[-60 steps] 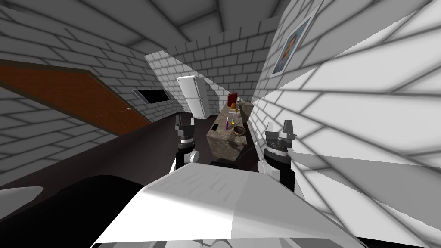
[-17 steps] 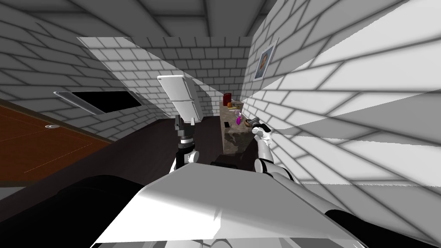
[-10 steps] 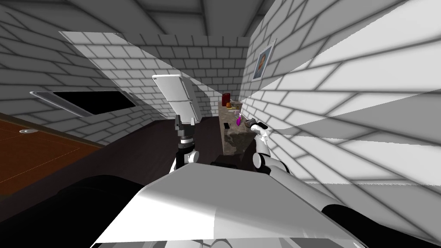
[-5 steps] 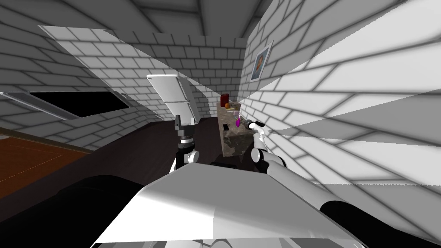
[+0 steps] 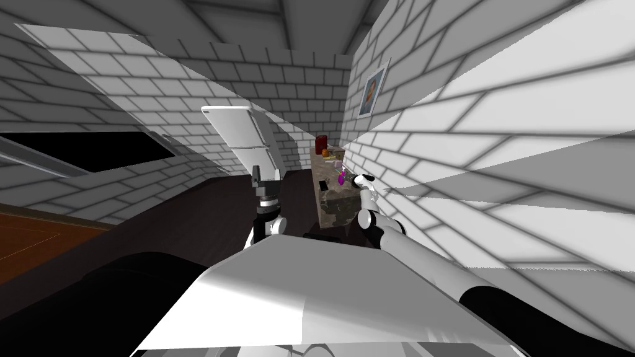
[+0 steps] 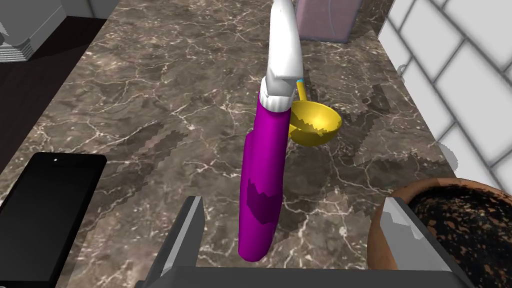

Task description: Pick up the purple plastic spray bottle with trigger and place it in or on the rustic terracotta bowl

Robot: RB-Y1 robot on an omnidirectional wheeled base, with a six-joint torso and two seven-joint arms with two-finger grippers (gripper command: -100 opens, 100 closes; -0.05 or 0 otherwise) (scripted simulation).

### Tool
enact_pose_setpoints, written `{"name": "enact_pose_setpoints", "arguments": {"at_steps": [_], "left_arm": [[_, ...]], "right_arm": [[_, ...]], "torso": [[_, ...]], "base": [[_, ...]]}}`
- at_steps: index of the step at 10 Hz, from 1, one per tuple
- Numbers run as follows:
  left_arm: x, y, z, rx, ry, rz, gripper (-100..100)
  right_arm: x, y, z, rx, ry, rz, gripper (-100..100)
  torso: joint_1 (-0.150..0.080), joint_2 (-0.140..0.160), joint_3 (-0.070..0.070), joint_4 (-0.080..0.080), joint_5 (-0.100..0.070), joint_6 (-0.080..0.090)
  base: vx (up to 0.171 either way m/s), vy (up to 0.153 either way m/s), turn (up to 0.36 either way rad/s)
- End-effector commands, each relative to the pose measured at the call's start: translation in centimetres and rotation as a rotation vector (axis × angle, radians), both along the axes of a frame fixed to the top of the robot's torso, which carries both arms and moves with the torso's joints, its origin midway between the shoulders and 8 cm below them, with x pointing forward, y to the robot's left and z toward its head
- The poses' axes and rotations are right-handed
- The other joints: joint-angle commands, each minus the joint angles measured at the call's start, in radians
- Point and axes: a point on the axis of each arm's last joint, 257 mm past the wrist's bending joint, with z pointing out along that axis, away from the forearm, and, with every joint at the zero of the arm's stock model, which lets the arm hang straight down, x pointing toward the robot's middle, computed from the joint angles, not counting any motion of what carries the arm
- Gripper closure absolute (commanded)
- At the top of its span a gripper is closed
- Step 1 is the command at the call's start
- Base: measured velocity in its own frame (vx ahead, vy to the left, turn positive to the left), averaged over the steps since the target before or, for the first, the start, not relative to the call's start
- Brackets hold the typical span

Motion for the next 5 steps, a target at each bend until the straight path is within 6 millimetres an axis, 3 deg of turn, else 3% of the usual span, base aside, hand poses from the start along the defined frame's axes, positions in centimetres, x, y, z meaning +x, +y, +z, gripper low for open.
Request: {"name": "enact_pose_setpoints", "arguments": {"at_steps": [1,3,4,5], "left_arm": [[0.0,0.0,0.0,0.0,0.0,0.0,0],[0.0,0.0,0.0,0.0,0.0,0.0,0],[0.0,0.0,0.0,0.0,0.0,0.0,0],[0.0,0.0,0.0,0.0,0.0,0.0,0]], "right_arm": [[0.0,2.1,-0.4,0.064,0.033,0.017,-100],[-0.3,5.1,-1.0,0.127,0.065,0.042,-100],[0.0,4.1,-1.0,0.106,0.055,0.034,-100],[0.0,4.3,-1.1,0.11,0.057,0.035,0]], "torso": [[0.0,0.0,0.0,0.0,0.0,0.0],[-0.002,0.001,0.001,0.0,-0.001,0.0],[-0.002,0.001,0.001,0.0,-0.001,0.0],[-0.001,0.004,0.002,0.001,0.0,0.0]], "base": [[0.117,-0.047,-0.051],[0.103,-0.057,-0.058],[0.049,-0.021,-0.003],[0.009,-0.004,0.002]]}}
